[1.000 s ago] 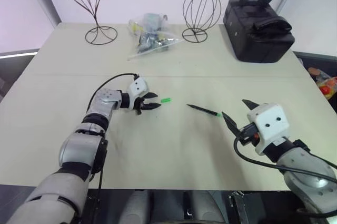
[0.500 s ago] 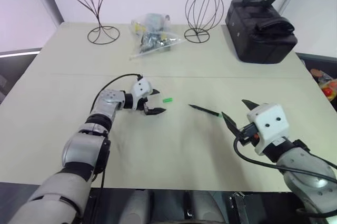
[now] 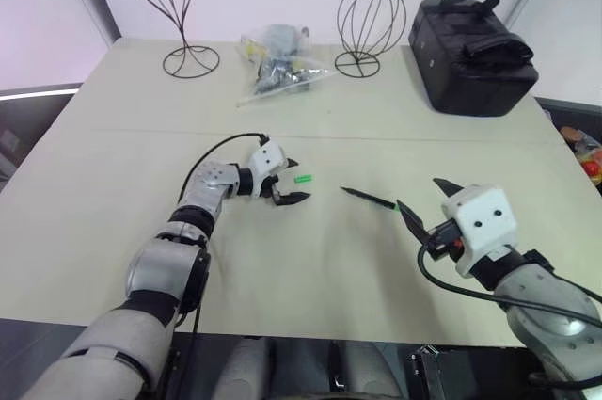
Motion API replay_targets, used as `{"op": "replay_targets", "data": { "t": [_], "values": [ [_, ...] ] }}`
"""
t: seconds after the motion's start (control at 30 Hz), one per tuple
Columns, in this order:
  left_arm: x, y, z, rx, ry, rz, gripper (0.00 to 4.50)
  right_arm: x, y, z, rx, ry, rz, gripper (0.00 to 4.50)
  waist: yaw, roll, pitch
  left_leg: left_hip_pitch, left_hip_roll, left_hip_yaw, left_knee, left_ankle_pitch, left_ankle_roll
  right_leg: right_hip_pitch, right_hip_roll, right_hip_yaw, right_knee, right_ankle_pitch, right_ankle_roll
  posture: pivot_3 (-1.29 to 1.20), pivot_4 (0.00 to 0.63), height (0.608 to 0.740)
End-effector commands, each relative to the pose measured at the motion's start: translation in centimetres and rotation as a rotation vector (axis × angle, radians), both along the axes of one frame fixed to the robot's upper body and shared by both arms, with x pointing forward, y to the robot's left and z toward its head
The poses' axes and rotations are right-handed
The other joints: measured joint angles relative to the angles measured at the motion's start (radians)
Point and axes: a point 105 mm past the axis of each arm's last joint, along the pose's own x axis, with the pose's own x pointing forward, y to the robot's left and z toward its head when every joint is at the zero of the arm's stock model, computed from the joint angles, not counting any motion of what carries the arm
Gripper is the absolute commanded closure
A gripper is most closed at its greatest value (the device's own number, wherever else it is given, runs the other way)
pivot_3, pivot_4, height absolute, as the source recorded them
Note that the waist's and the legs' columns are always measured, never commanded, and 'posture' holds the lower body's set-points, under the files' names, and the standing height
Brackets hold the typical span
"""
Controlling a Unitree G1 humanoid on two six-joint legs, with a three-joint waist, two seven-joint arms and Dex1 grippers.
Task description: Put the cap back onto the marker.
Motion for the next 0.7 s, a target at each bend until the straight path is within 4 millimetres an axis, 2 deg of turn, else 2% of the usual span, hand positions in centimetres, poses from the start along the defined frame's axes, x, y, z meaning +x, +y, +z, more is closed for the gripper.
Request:
{"op": "replay_targets", "data": {
  "t": [0.03, 0.17, 0.4, 0.5, 0.7],
  "values": [
    [0.1, 0.1, -0.3, 0.027, 0.0, 0.012, 1.86, -0.3, 0.2, 1.1, -0.009, -0.056, 0.007, 1.21, 0.0, 0.0, 0.0, 0.0, 0.0, 0.0, 0.0, 0.0, 0.0, 0.0, 0.0, 0.0, 0.0, 0.0, 0.0, 0.0, 0.15, 0.74],
    [0.1, 0.3, -0.5, 0.032, 0.007, 0.016, 3.79, -0.4, 0.2, 1.2, -0.01, -0.057, 0.007, 1.21, -0.003, 0.0, 0.0, 0.001, 0.0, 0.0, 0.0, 0.001, 0.001, 0.0, 0.0, 0.0, 0.0, 0.001, 0.001, 0.0, 0.15, 0.74],
    [0.0, 0.9, -0.7, 0.04, 0.02, 0.018, 3.79, -0.4, 0.2, 1.1, -0.009, -0.052, 0.007, 1.21, -0.008, 0.0, 0.0, 0.001, 0.0, 0.0, 0.0, 0.001, 0.001, 0.0, 0.001, 0.0, 0.0, 0.001, 0.001, 0.0, 0.15, 0.74],
    [0.0, 1.2, -0.2, 0.032, 0.015, 0.001, 3.79, -0.4, 0.2, 1.0, -0.004, -0.051, 0.008, 1.21, -0.013, 0.0, 0.0, 0.001, 0.0, 0.0, 0.0, 0.001, 0.001, 0.0, 0.001, 0.0, 0.0, 0.001, 0.001, 0.0, 0.15, 0.74],
    [0.0, 1.4, 3.4, 0.012, -0.094, -0.108, 3.79, -0.8, 0.3, 0.2, 0.028, -0.005, 0.027, 1.21, -0.027, 0.0, 0.0, 0.0, 0.001, 0.0, -0.001, 0.001, 0.001, -0.001, 0.001, 0.0, 0.0, 0.001, 0.001, 0.0, 0.15, 0.74]
  ]
}}
